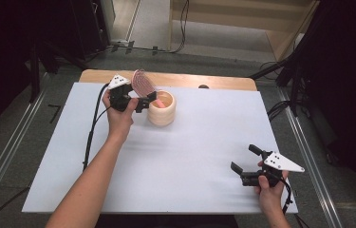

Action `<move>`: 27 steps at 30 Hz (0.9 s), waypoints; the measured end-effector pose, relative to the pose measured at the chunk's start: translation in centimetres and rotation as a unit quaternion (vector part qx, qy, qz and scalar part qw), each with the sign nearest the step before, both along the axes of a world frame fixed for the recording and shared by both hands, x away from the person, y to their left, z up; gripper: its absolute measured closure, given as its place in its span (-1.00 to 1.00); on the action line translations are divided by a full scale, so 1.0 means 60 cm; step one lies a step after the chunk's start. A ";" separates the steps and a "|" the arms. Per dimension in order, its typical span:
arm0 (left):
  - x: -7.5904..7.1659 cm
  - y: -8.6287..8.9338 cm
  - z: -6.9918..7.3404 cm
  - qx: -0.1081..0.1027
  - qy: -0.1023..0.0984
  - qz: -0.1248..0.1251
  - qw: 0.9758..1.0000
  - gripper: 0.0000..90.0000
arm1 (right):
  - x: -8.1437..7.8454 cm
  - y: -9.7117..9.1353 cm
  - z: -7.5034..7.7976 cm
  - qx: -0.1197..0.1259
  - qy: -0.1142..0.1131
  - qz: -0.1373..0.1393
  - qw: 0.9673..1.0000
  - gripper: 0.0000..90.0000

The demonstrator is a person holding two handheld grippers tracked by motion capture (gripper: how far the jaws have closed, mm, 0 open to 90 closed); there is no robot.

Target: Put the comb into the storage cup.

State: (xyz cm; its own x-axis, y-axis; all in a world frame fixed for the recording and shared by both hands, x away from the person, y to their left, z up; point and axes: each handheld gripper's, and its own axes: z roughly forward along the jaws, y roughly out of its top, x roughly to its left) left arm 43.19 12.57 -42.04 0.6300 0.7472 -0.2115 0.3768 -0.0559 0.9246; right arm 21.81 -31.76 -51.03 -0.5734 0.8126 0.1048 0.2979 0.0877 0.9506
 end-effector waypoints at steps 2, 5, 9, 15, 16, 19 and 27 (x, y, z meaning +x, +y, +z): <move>-0.004 0.004 0.000 0.000 -0.003 -0.003 1.000 -1.00 | 0.000 0.000 0.000 0.000 -0.001 0.000 1.000 -1.00; -0.010 0.009 0.001 -0.001 -0.006 -0.004 1.000 -1.00 | 0.000 0.000 0.000 -0.001 0.000 0.000 1.000 -1.00; -0.019 0.014 0.001 0.000 -0.009 -0.009 1.000 -1.00 | 0.001 0.001 0.000 -0.001 0.000 0.000 1.000 -1.00; -0.037 0.017 0.000 0.010 -0.016 -0.020 1.000 -1.00 | 0.001 0.001 -0.001 -0.002 -0.001 0.000 1.000 -1.00; -0.040 0.018 0.000 0.010 -0.017 -0.022 1.000 -1.00 | 0.001 0.002 -0.001 -0.003 0.000 0.000 1.000 -1.00; -0.048 0.020 0.000 0.012 -0.020 -0.028 0.999 -1.00 | 0.001 0.002 -0.001 -0.003 -0.001 0.000 1.000 -1.00; -0.072 0.030 0.000 0.010 -0.031 -0.036 0.999 -1.00 | 0.001 0.003 -0.001 -0.003 0.001 -0.001 1.000 -1.00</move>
State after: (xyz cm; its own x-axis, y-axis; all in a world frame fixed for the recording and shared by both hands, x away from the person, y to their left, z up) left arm 38.89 14.35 -42.03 0.6931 0.7039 -0.1551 0.3124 -0.0994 0.9447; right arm 21.88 -31.57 -51.08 -0.5715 0.8143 0.1014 0.3009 0.0930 0.9491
